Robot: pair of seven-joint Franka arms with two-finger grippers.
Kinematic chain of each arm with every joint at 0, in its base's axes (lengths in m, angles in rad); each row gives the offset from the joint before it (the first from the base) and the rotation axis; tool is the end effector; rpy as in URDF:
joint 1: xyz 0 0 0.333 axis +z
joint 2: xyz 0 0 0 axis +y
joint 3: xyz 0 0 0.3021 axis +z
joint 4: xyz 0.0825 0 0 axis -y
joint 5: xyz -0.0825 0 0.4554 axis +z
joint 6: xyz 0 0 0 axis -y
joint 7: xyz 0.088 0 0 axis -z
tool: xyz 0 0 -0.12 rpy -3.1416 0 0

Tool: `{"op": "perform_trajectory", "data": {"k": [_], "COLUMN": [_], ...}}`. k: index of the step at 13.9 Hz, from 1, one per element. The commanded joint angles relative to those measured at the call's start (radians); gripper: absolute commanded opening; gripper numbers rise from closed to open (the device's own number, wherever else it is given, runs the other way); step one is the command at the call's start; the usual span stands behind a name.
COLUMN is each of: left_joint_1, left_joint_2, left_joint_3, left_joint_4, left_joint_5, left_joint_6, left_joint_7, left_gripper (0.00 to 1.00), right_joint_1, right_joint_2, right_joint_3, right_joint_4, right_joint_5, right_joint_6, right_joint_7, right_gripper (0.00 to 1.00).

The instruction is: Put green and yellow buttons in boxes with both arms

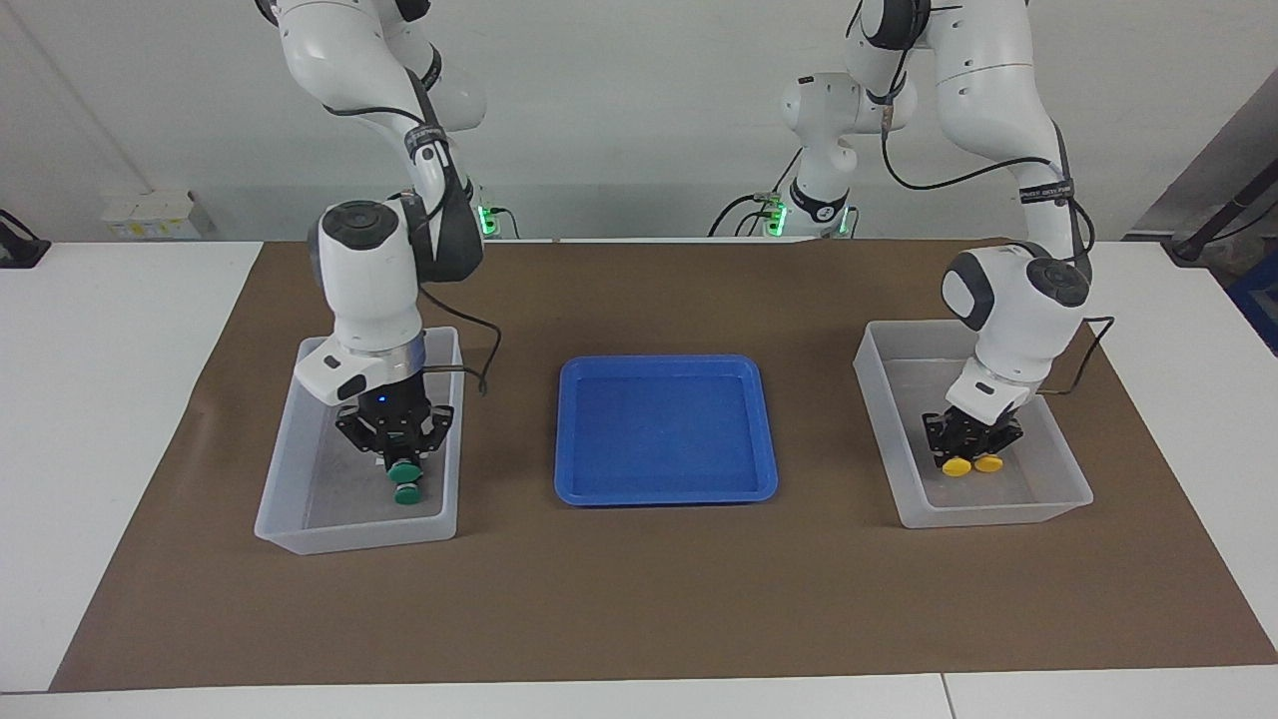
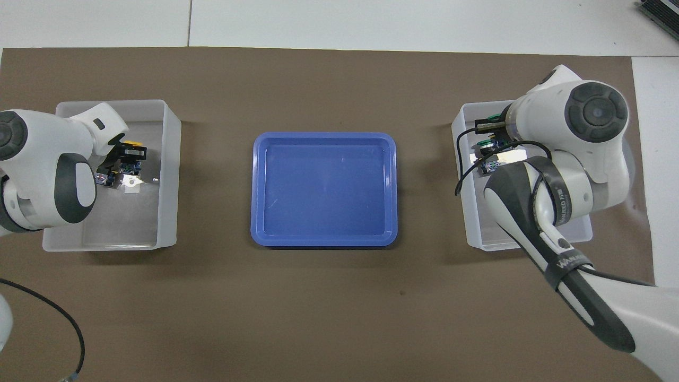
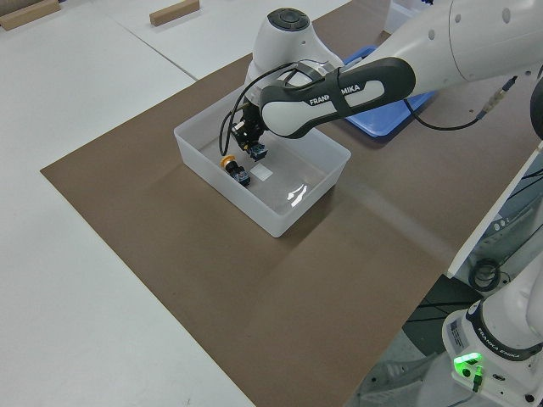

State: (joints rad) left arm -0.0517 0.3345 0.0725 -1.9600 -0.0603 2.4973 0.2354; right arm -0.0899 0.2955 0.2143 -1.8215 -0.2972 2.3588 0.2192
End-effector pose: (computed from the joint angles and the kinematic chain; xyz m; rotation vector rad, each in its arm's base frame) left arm 0.6833 0.0133 0.2523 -3.1046 0.2747 -0.3200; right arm 0.7096 0.0751 0.3415 2.9824 0.1093 0.4160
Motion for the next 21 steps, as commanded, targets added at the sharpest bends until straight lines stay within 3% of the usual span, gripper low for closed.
{"op": "perform_trajectory", "data": {"k": [1, 2, 5, 12, 14, 16, 18, 21], "left_joint_1": [-0.014, -0.014, -0.014, -0.014, -0.014, -0.014, -0.028, -0.03], "left_joint_2": [-0.008, -0.006, -0.006, -0.014, -0.023, -0.043, -0.087, -0.164], "left_joint_3": [0.01, 0.01, 0.01, 0.012, 0.012, 0.006, 0.003, -0.002], "left_joint_4": [-0.001, 0.009, 0.088, 0.396, 0.469, 0.504, 0.515, 0.507], "left_joint_5": [-0.015, -0.013, -0.013, -0.006, -0.003, 0.026, 0.042, 0.053], "left_joint_6": [0.014, 0.005, -0.101, -0.522, -0.642, -0.747, -0.784, -0.839], "left_joint_7": [-0.001, 0.001, -0.001, -0.041, -0.041, -0.044, -0.053, -0.053], "left_gripper": [0.75, 0.79, 0.79, 0.78, 0.78, 0.78, 0.78, 0.78], "right_joint_1": [-0.068, -0.088, -0.122, -0.136, -0.136, -0.136, -0.134, -0.133], "right_joint_2": [-0.039, -0.038, -0.013, 0.039, 0.042, 0.045, 0.045, 0.036], "right_joint_3": [0.019, 0.019, 0.019, 0.017, 0.017, 0.016, 0.017, 0.017], "right_joint_4": [-0.12, -0.148, -0.186, -0.2, -0.2, -0.199, -0.197, -0.185], "right_joint_5": [0.024, 0.024, 0.024, 0.024, 0.024, 0.024, 0.024, 0.024], "right_joint_6": [0.111, 0.152, 0.227, 0.289, 0.29, 0.3, 0.3, 0.29], "right_joint_7": [-0.069, -0.087, -0.11, -0.107, -0.107, -0.106, -0.107, -0.112], "right_gripper": [0.0, 0.0, 0.0, 0.0, 0.19, 0.29, 0.53, 0.6]}}
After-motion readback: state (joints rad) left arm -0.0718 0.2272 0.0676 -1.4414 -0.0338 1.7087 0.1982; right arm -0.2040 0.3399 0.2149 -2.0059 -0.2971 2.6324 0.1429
